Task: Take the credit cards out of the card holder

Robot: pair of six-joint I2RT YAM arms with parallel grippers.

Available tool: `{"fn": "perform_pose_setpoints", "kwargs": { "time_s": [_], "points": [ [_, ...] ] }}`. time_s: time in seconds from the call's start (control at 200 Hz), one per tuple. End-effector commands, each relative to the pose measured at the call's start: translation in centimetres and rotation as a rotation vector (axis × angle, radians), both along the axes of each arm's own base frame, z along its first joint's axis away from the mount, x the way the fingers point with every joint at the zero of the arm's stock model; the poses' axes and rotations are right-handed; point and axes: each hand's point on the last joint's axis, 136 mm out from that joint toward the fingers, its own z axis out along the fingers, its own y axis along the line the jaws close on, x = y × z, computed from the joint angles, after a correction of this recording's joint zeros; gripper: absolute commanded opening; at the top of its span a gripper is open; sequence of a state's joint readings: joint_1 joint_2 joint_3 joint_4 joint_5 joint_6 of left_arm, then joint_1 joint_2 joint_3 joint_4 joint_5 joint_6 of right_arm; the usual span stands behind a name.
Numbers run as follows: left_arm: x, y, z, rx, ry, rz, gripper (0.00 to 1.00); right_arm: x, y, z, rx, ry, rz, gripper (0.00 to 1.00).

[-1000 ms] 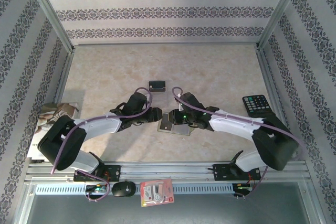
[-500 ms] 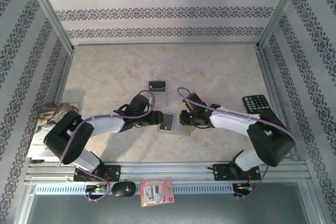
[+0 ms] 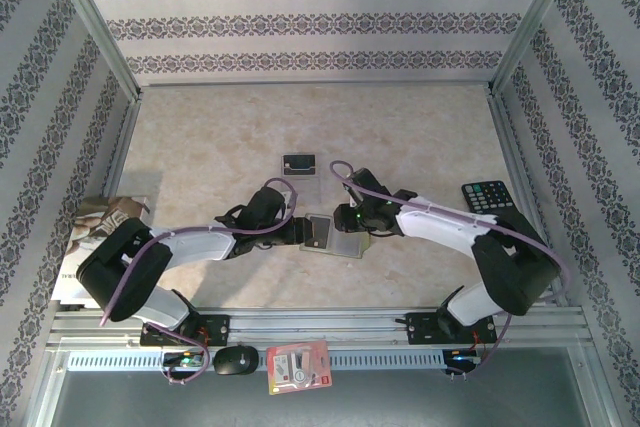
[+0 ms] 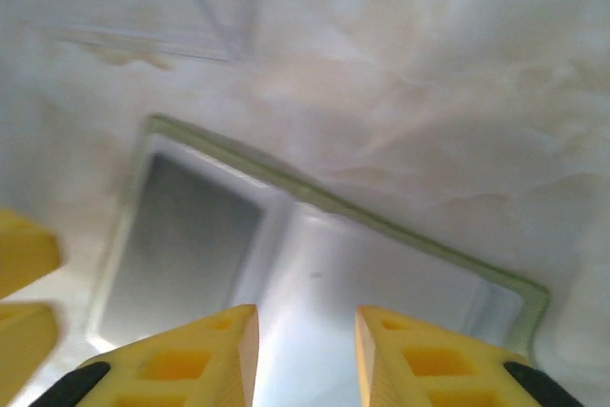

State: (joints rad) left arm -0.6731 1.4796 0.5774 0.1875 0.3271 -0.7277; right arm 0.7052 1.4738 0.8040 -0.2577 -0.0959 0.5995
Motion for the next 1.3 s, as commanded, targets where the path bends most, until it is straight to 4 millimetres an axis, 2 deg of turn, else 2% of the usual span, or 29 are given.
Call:
{"fn": "perform_pose_setpoints", "kwargs": {
  "time_s": [0.0,0.095,0.165,0.25,0.355,0.465,0.6,0.819,1.019,1.144,1.294],
  "points": [
    [0.8,-0.2,0.4,0.043,-0.063,-0.032,0.43,-0.1,1.9,1.5,0.107,-0.003,-0.018,0.32],
    [0.8,-0.9,0.3,0.015,-0.060,-0.051,0.43,-0.5,3.7,1.6,0.171,0.006,-0.003,0.28],
    [0.9,-0.9,-0.2,0.030,-0.052,-0.052,0.41,-0.5,4.2,0.8,0.174,0.030,-0.010,0.25],
    [0.8,-0.8,-0.6,0.045,-0.039,-0.057,0.37,-0.4,3.6,-0.6,0.076,0.034,-0.020,0.25],
    [0.2,-1.1,-1.1,0.050,-0.011,-0.068,0.33,-0.3,2.5,-1.7,-0.026,0.008,-0.019,0.31],
    [-0.8,-1.2,-2.6,0.038,0.062,-0.068,0.29,-0.5,1.6,-2.7,-0.090,-0.003,-0.009,0.34],
    [-2.2,-1.1,-4.3,0.036,0.143,-0.067,0.27,-0.8,1.6,-3.2,-0.144,-0.034,0.040,0.37],
    [-3.7,-1.2,-4.8,0.037,0.211,-0.078,0.23,-0.7,1.5,-4.1,-0.188,-0.039,0.062,0.39],
    [-5.4,-1.0,-6.2,0.044,0.284,-0.088,0.17,-0.8,1.6,-3.6,-0.177,-0.064,0.066,0.40],
    [-5.6,-0.9,-6.4,0.053,0.295,-0.085,0.14,-0.7,1.7,-2.2,-0.143,-0.096,0.060,0.39],
    [-5.8,-1.0,-6.7,0.043,0.312,-0.072,0.09,-0.9,1.7,-0.7,-0.085,-0.099,0.029,0.31]
  ]
}}
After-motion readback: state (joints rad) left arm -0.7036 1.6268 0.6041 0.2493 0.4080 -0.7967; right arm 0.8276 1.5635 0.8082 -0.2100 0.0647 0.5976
